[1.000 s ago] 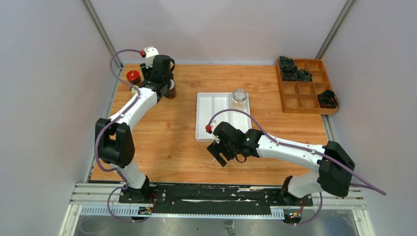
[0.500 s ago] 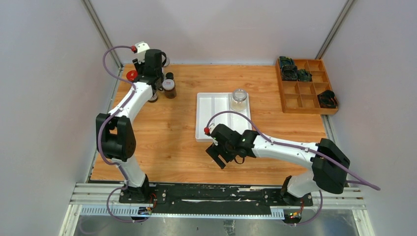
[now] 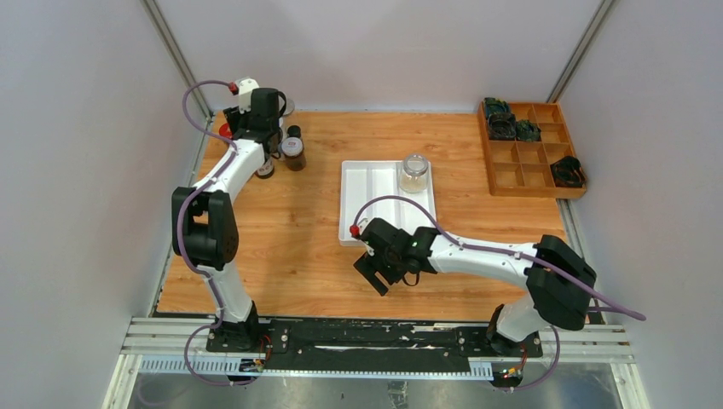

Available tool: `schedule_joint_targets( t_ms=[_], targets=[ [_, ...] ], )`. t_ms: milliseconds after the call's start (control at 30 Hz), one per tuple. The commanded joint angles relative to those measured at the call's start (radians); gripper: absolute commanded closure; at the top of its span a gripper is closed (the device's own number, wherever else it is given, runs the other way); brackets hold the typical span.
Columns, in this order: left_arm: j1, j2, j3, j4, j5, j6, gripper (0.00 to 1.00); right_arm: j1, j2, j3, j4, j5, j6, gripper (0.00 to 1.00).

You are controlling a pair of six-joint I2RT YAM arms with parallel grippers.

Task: Organize the condiment bottles
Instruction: Pick up the bottle from the corner of the board.

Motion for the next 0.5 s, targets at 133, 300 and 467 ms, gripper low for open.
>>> schedule_joint_targets(
  t_ms=[133, 300, 467],
  targets=[
    [0.003, -0.012, -0.026, 0.072, -0.016, 0.028, 0.27, 0.031, 0.042, -0.016, 0.02, -0.015, 0.02, 0.16],
    [0.003, -0.035, -0.068, 0.187, -0.044, 0.079, 0.29, 0.041, 0.06, -0.02, 0.032, -0.015, 0.019, 0.16],
    [0.003, -0.039, -0.074, 0.262, -0.076, 0.116, 0.29, 0.047, 0.07, -0.021, 0.036, -0.015, 0.019, 0.16]
  ],
)
